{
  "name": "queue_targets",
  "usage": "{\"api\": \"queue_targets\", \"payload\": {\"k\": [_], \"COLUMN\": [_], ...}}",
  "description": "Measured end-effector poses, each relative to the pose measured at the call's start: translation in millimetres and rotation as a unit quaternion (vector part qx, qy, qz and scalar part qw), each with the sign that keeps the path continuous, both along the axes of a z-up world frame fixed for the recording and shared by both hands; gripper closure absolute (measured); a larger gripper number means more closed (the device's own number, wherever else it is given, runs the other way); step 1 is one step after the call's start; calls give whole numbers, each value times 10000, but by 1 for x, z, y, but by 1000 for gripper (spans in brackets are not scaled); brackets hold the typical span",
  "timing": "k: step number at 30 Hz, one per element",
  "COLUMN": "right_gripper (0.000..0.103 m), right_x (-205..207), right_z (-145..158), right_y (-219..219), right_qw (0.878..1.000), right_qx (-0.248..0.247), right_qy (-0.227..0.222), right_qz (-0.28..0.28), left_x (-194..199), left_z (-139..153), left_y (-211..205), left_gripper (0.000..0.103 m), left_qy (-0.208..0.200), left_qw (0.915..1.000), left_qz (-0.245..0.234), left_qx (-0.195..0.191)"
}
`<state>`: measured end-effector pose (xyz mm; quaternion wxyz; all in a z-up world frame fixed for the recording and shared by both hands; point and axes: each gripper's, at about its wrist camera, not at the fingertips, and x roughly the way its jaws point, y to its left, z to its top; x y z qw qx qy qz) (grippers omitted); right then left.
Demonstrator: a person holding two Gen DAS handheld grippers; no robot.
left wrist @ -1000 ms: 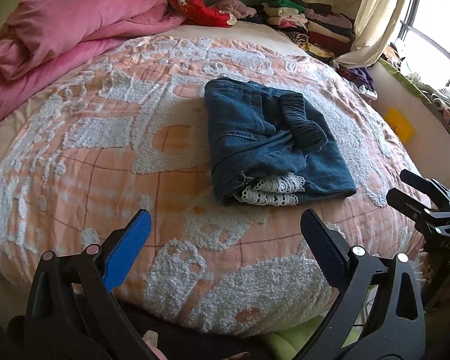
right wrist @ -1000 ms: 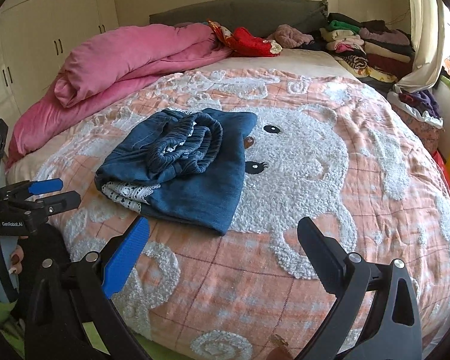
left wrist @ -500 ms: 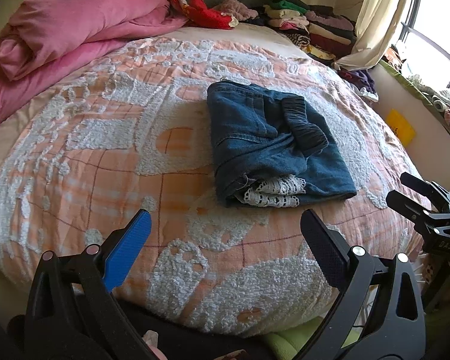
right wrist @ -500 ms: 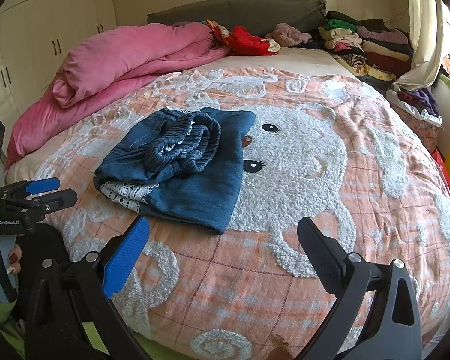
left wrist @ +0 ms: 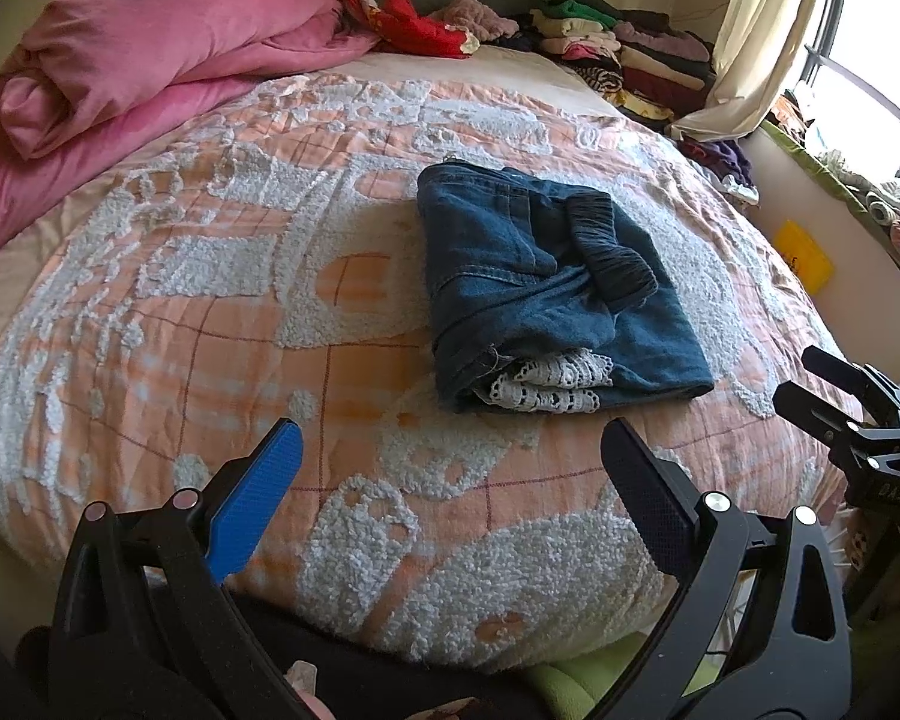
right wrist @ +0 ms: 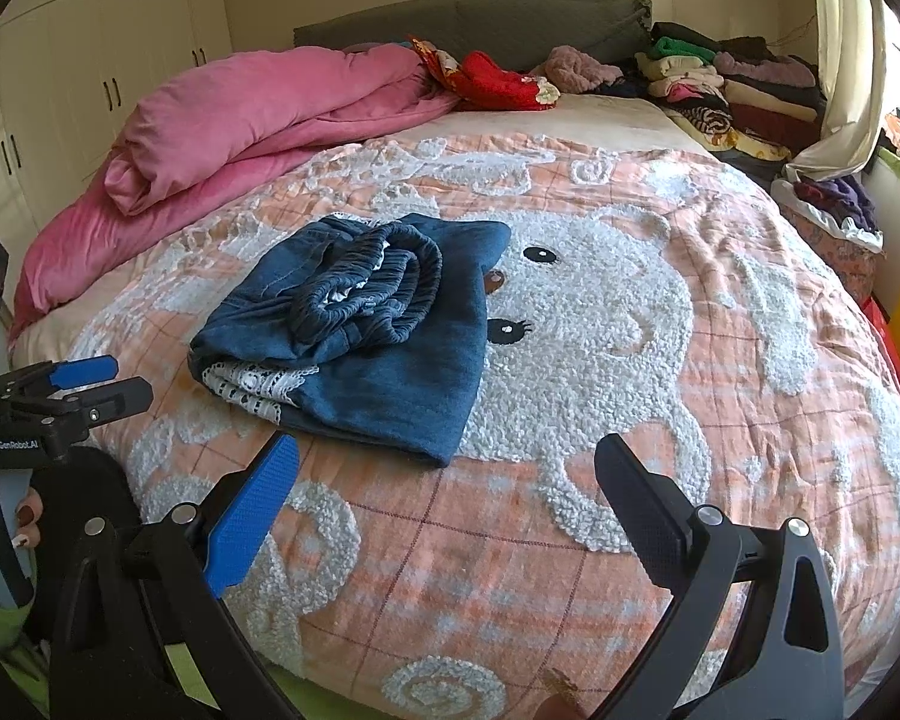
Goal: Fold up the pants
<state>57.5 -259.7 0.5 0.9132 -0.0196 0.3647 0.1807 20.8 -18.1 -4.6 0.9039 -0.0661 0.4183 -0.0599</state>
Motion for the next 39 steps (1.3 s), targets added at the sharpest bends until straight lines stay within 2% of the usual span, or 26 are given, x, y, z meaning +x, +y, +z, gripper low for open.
{"api": "queue_targets", "payload": {"k": [39], "right_gripper": [5], "right_x": [2], "right_z": [6], "right_y": [-8], "right_qw": [9998], "right_qx": [-30], "right_qy": [-64], "right_qz": [-189], "left_x": [0], "left_z": [-2], "left_y": [7], "left_gripper": [10], "left_qy": [63], "left_qw": [9998], "left_qz": [160], "left_qx": [66]}}
